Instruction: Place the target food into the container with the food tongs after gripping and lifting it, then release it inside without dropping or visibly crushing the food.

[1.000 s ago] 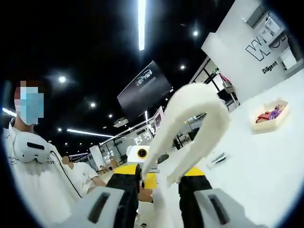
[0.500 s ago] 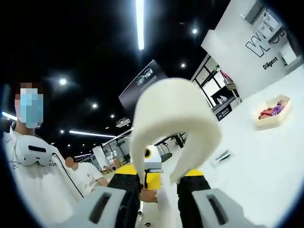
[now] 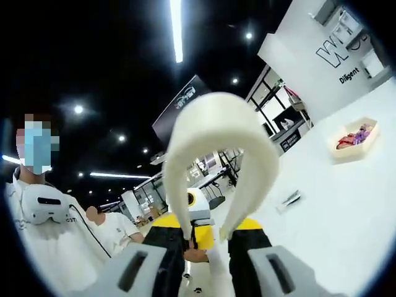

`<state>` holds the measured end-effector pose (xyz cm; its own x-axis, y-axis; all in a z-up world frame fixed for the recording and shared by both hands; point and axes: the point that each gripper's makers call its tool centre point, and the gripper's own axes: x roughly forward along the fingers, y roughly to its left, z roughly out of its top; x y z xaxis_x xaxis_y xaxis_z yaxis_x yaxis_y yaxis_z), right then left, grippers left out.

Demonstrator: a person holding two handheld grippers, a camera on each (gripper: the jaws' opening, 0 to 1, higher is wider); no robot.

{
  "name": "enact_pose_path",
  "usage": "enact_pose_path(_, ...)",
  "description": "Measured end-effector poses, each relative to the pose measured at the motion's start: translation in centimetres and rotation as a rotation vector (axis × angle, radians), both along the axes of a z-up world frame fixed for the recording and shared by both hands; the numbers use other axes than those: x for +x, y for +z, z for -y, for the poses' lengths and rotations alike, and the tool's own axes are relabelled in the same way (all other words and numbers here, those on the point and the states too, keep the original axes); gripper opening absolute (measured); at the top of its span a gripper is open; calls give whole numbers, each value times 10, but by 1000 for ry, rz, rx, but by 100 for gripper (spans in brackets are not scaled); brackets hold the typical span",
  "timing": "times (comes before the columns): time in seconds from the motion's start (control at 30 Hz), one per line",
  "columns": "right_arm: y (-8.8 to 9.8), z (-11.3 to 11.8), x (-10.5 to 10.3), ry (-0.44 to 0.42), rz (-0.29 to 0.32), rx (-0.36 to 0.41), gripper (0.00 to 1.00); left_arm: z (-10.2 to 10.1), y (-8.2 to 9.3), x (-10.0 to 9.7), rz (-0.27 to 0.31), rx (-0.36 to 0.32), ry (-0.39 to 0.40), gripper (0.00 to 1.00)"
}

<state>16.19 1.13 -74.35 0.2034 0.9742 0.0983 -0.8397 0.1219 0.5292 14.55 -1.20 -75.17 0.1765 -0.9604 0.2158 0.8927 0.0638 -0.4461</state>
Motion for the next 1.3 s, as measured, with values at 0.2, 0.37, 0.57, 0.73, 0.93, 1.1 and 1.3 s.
enact_pose_path(0.2, 3, 7, 7, -25, 8, -2, 20, -12, -2, 4, 8, 11, 35, 9)
enact_pose_path(0.37, -2, 6, 7, -21, 8, -32, 20, -19, 3, 7, 2, -3, 46, 6)
enact_pose_path(0.57, 3, 4, 8, -29, 13, -18, 21, -17, 4, 6, 4, -7, 35, 4)
enact_pose_path(0.73, 6, 1, 10, -40, 15, -7, 21, -18, 4, 7, -11, -21, 37, 4)
enact_pose_path(0.93, 6, -3, 10, -42, 2, -5, 19, -18, 0, 6, -25, -23, 40, 4)
enact_pose_path(1.1, 5, -1, 12, -44, 5, -19, 19, -19, -1, 9, -17, -11, 65, 5)
enact_pose_path(1.3, 5, 7, 27, -89, 25, -53, 19, -44, -8, 23, 23, 88, 186, 23)
